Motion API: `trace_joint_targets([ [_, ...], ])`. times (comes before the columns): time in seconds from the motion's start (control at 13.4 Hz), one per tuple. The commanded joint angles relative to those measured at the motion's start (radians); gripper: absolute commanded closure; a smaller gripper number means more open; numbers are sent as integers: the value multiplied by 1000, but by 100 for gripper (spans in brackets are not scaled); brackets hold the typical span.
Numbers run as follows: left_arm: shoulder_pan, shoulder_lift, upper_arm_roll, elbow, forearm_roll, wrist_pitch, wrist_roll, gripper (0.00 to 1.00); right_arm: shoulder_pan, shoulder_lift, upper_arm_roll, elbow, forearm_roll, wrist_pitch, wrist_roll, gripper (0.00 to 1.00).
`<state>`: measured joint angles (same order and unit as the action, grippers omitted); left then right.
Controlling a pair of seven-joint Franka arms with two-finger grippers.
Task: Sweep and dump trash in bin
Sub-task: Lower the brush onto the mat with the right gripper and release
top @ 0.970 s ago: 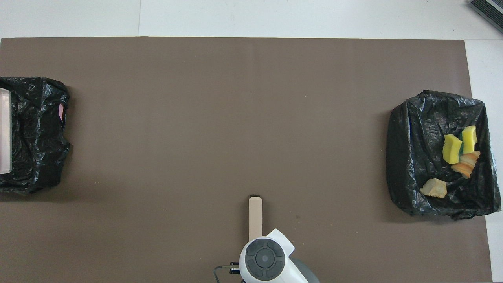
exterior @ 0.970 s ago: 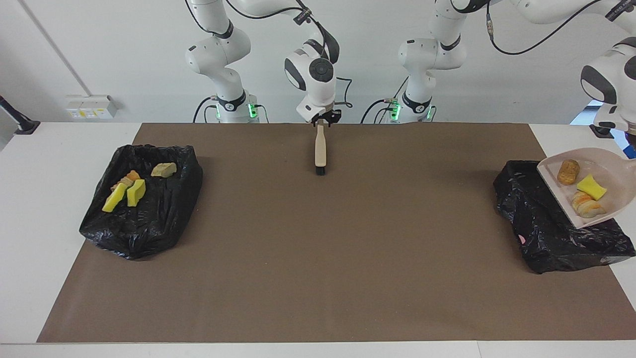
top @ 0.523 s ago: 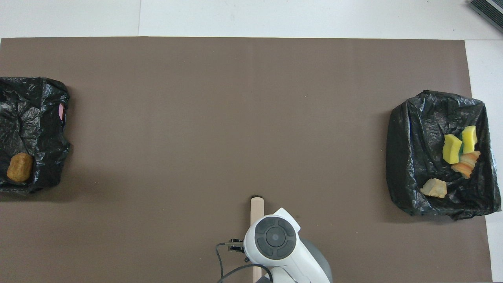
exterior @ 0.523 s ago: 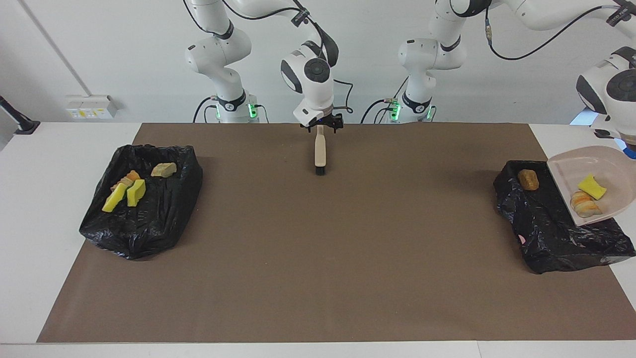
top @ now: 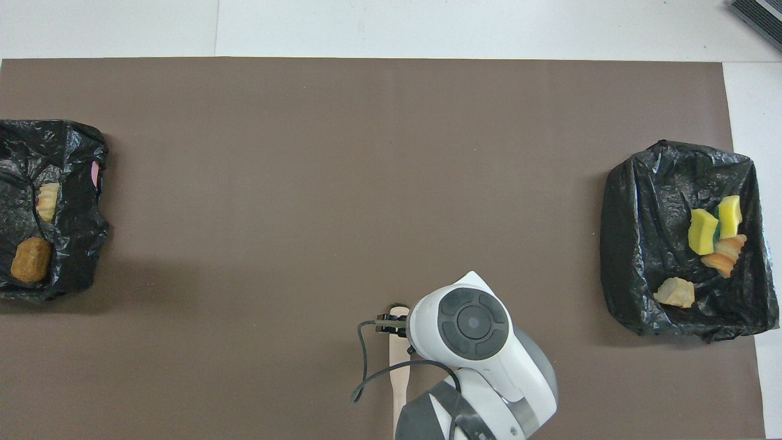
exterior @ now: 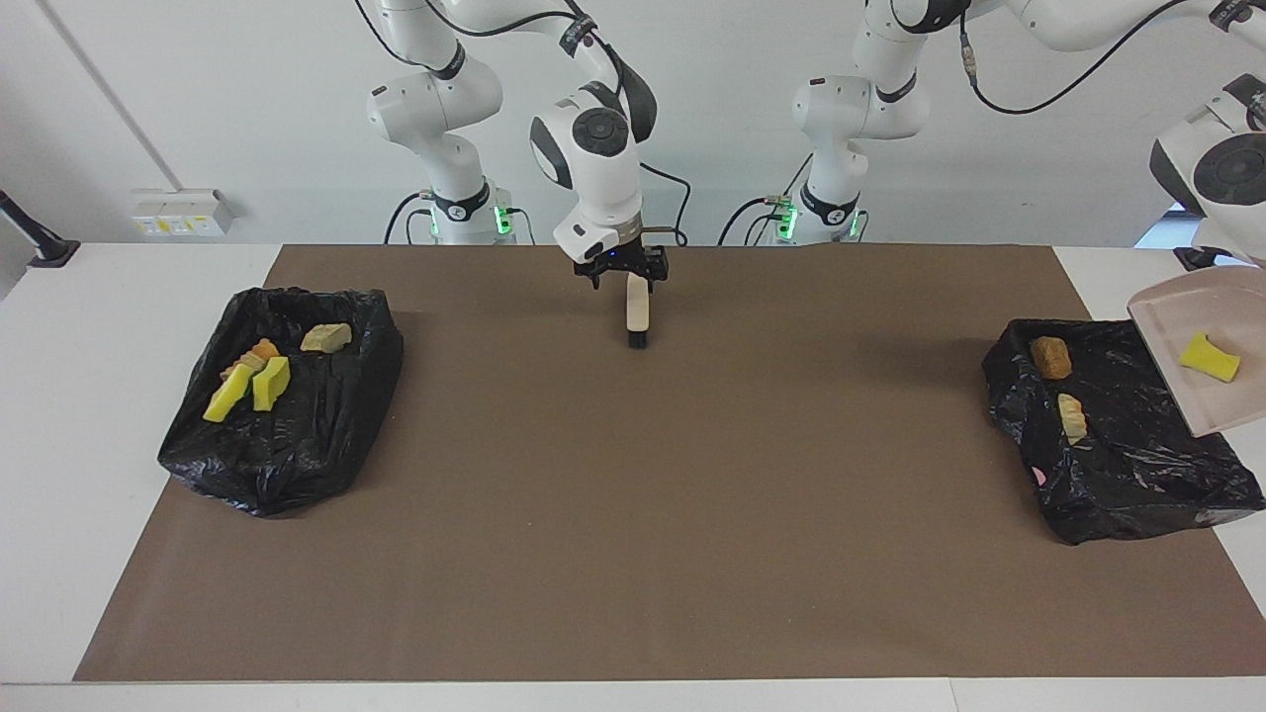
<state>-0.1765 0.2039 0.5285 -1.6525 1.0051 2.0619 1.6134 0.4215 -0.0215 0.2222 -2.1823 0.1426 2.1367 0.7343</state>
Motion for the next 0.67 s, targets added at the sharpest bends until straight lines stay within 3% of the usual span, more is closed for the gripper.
trace_joint_targets([
  [0.0, -24, -12, 5, 7, 82, -43, -96, 100, -68, 0, 6, 61, -60, -21, -30, 0],
  [0.22, -43, -15, 1, 0, 102, -58, -118, 100, -159, 0, 6, 166, -115, -118, -55, 0],
  [0.6, -69, 0, -7, -22, 183, -65, -130, 100, -378, -47, 5, 315, -109, -309, -255, 0],
])
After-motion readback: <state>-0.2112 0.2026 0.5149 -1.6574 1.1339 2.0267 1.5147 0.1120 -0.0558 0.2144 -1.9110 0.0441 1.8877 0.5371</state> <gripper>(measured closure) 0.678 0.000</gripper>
